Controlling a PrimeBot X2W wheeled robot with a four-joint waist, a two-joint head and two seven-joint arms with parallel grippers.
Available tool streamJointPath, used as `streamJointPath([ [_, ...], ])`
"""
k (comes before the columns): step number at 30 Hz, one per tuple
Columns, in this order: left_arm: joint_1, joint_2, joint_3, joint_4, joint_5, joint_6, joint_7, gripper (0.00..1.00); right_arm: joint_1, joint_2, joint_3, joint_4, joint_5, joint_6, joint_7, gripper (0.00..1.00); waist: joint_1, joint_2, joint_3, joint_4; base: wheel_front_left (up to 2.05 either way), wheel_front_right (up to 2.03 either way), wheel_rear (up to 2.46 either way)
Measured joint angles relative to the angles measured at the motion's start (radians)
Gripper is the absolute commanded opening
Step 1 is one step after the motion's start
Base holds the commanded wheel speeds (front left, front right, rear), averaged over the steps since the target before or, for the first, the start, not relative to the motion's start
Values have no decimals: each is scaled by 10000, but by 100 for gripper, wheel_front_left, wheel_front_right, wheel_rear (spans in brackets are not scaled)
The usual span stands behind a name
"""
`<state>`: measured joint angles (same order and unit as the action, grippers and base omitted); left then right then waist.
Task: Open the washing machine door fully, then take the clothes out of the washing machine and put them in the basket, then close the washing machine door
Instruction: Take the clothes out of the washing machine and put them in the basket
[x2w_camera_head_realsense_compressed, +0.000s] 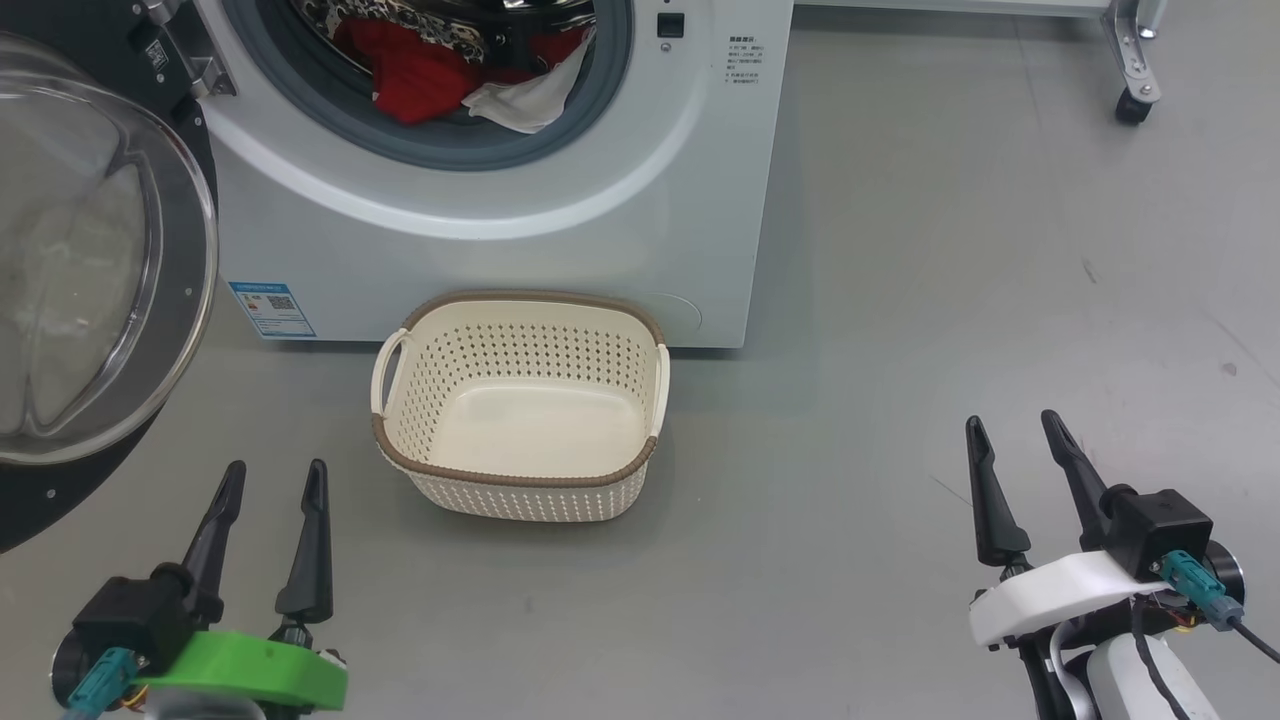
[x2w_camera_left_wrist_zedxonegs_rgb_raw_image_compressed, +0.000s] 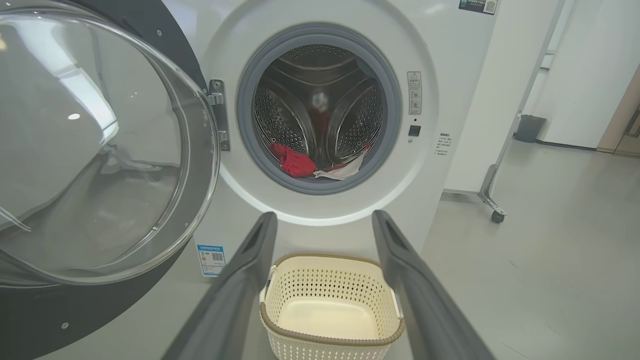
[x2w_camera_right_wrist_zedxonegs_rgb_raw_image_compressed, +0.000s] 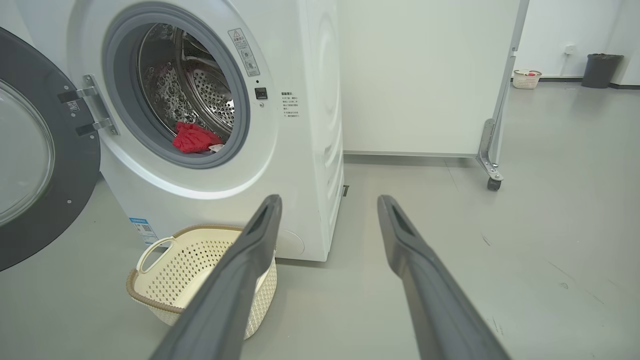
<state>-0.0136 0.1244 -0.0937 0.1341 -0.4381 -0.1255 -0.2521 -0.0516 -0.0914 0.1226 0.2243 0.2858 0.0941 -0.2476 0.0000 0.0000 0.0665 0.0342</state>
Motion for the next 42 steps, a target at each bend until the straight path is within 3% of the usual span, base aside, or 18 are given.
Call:
streamJointPath([
  [35,106,-6,-36,-309,92,0,0,100,0,194,-130,50,-29,4,0,100,0,0,147,-127,0,0,0],
  [42,115,-144,-228,-502,-608,0,0,100,0,215,-155,61,-29,12,0,100,0,0,188,-120,11,-11,0],
])
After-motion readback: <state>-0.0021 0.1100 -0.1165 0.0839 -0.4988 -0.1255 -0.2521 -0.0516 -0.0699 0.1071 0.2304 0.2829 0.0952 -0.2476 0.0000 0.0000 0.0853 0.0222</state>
